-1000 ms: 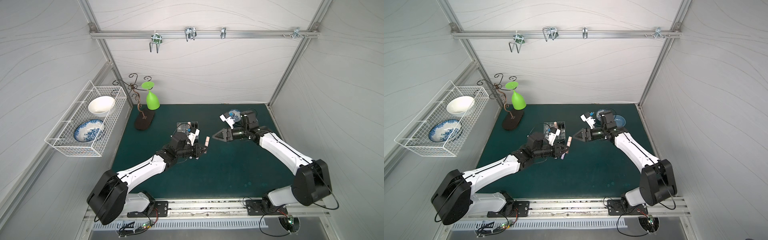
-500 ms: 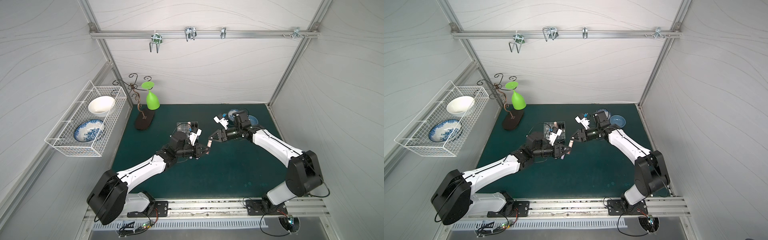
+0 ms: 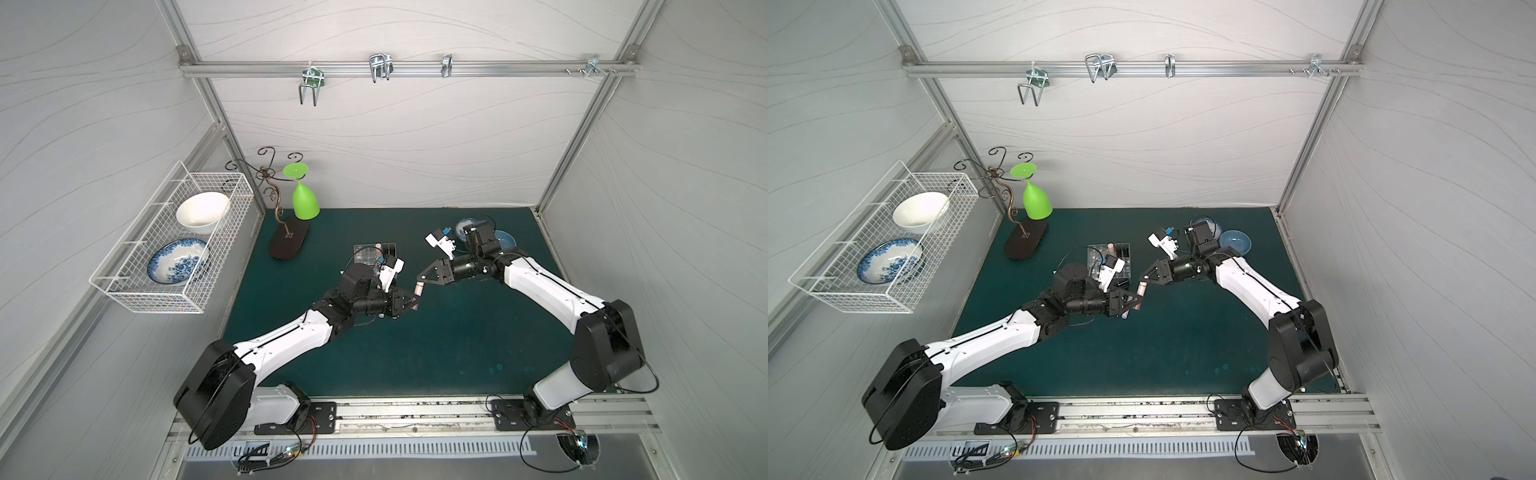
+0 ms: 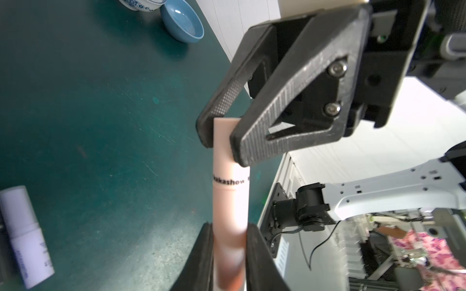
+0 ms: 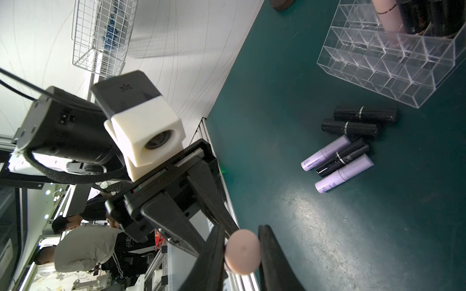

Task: Arrange the lipsticks in the organizer
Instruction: Pick up the lipstick at the center of the board.

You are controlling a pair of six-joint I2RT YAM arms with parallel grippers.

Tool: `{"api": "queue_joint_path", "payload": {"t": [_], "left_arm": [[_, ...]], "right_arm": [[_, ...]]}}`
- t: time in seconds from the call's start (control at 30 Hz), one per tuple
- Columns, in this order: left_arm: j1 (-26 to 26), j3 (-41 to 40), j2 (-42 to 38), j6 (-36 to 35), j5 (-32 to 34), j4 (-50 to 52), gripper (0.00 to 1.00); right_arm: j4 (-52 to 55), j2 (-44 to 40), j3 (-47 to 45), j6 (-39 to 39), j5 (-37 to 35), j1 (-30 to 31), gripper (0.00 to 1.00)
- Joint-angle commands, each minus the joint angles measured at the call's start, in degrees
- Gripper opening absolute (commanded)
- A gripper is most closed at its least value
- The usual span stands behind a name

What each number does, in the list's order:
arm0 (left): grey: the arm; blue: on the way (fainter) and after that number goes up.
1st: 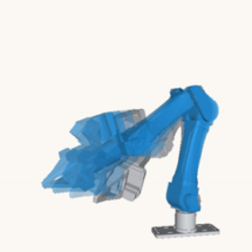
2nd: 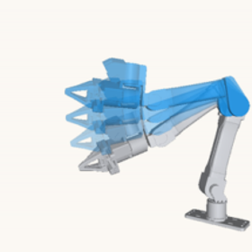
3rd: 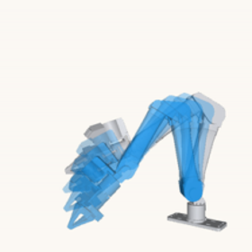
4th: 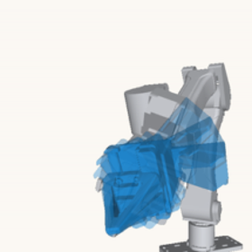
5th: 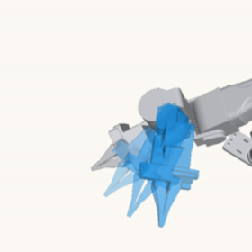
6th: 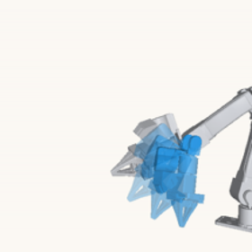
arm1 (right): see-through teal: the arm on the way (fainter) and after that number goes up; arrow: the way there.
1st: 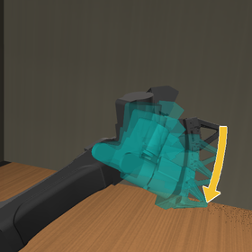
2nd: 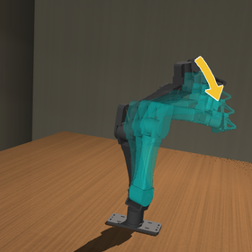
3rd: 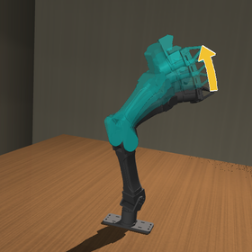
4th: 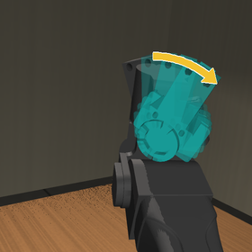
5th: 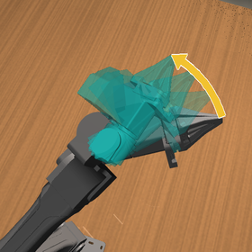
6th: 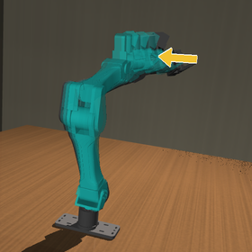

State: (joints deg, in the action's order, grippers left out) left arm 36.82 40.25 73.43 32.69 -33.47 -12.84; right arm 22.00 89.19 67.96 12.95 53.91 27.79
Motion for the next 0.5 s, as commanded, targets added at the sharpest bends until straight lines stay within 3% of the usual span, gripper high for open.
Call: {"api": "queue_joint_path", "payload": {"t": [0.0, 0.1, 0.2, 0.37, 0.47], "left_arm": [[-0.2, 1.0, -2.6, -1.7, 3.9, 1.0, 0.25], [-0.2, 0.4, -4.7, -2.7, 8.1, 3.0, 0.52], [-0.2, -0.6, -8.1, -3.8, 15.5, 5.8, 0.7], [-0.4, -6.5, -21.9, -4.0, 40.5, 12.1, 0.68], [-1.1, -9.3, -29.3, -4.4, 47.8, 14.4, 0.65]], "right_arm": [[1.3, -0.1, 1.4, -0.4, -0.3, 0.3, 0.21], [1.4, -1.1, 1.7, -0.2, -2.9, 0.6, 0.19], [2.3, -1.4, 3.3, -0.6, -8.5, 2.2, 0.18], [4.5, 1.2, 10.6, -2.8, -21.9, 7.6, 0.18], [4.3, 4.2, 15.7, -3.1, -28.5, 10.0, 0.18]]}}
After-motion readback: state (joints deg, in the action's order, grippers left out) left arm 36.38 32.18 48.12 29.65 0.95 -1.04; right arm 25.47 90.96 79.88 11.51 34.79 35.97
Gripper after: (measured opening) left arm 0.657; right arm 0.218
